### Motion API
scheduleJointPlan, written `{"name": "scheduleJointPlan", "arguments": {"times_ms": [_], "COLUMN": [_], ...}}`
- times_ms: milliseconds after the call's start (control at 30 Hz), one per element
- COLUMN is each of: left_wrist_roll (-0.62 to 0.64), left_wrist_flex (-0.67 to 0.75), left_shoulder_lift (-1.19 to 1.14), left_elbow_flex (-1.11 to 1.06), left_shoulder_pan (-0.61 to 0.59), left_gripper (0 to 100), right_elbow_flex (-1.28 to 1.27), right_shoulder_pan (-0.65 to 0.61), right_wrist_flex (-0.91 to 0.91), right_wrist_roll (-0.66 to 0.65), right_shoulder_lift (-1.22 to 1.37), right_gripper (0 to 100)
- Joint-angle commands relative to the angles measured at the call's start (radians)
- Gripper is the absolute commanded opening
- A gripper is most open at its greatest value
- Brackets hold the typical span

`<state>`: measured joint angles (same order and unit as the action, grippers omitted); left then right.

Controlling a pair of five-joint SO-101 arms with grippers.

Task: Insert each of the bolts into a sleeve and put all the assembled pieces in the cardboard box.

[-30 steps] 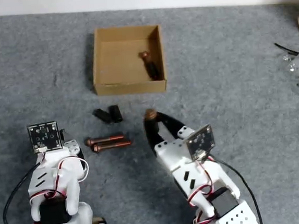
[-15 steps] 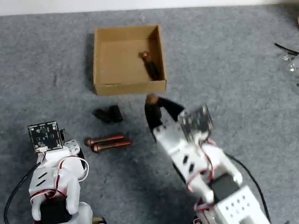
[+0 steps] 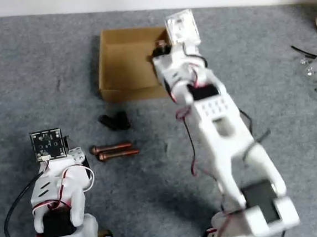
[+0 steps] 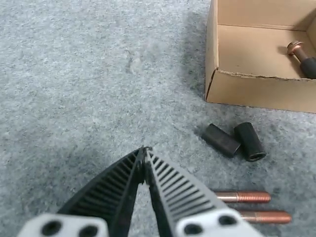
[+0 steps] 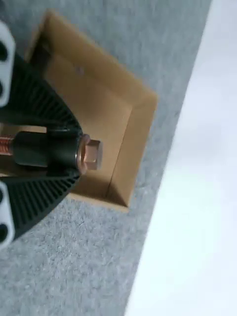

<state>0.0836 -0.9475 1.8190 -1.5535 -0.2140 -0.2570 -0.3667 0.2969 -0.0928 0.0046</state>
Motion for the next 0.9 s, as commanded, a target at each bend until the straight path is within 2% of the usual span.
{"name": "scheduleJointPlan", "arguments": {"times_ms": [0,467,867], "left_wrist_roll": [-0.005,-0.006,-0.006], "left_wrist_flex": [0.023,0.035,0.037], "left_shoulder_lift": [0.01,0.01,0.01], "left_elbow_flex": [0.005,0.002,0.002], "left_shoulder_pan": [-0.012,-0.012,-0.01], "left_gripper": [0,0,0], "right_elbow_flex": [0.196,0.579,0.714], "right_shoulder_pan": [0.038,0.084,0.065], "right_wrist_flex": [-0.044,-0.044,-0.044], "right_wrist_roll": [-0.012,-0.012,-0.012], "right_shoulder_lift": [0.134,0.587,0.791], "right_gripper": [0.5,0.5,0.9]}}
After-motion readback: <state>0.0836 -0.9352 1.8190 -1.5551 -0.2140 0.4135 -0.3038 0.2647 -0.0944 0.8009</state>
